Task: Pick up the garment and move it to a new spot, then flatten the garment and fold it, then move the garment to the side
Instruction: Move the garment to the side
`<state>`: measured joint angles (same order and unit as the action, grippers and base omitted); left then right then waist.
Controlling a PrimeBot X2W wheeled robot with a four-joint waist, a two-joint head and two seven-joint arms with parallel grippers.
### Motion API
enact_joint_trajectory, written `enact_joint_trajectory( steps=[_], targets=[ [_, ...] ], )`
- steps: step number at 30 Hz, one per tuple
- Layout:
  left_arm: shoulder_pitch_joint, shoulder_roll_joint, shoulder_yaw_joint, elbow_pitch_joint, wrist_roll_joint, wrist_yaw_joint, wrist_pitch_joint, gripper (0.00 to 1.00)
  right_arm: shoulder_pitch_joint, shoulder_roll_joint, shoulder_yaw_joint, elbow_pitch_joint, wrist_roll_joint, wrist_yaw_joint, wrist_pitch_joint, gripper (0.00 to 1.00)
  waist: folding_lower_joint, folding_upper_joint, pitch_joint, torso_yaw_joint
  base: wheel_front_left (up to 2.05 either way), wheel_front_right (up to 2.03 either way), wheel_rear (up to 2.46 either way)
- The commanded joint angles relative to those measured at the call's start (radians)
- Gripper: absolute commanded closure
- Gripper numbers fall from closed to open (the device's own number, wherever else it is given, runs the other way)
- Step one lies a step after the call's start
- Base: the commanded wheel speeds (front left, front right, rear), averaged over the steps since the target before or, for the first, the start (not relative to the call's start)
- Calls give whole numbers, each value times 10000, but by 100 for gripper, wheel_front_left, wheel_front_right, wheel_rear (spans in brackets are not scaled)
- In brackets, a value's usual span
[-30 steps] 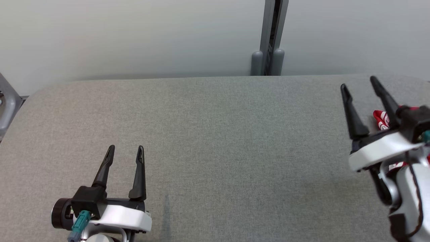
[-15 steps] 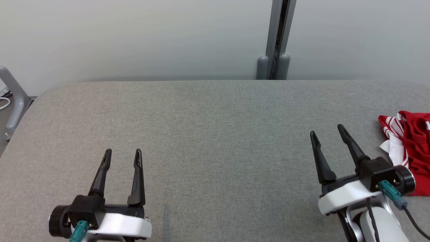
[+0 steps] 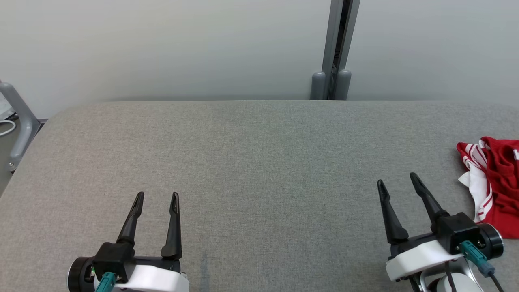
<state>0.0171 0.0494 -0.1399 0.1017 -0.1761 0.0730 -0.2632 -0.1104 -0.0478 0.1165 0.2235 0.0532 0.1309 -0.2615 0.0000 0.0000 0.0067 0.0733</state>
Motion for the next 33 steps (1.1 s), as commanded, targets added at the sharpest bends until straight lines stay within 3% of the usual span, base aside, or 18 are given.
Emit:
enact_joint_trajectory(
  steps=[1,25,33],
  targets=[
    [76,37,24,19,-7,75,-11,0,91,-64,-21,-69,24,-2,-47,0,0,0,-7,-17,0,0,0],
    [-139,37,-93,390,-140,-407,-10,0,-42,-63,-204,-153,152,-2,-49,0,0,0,66,-16,0,0,0],
    [-3,40,287,204,-1075,-1003,-10,0,-128,-62,-30,-234,101,-2,-49,0,0,0,53,-81,0,0,0]
  ],
)
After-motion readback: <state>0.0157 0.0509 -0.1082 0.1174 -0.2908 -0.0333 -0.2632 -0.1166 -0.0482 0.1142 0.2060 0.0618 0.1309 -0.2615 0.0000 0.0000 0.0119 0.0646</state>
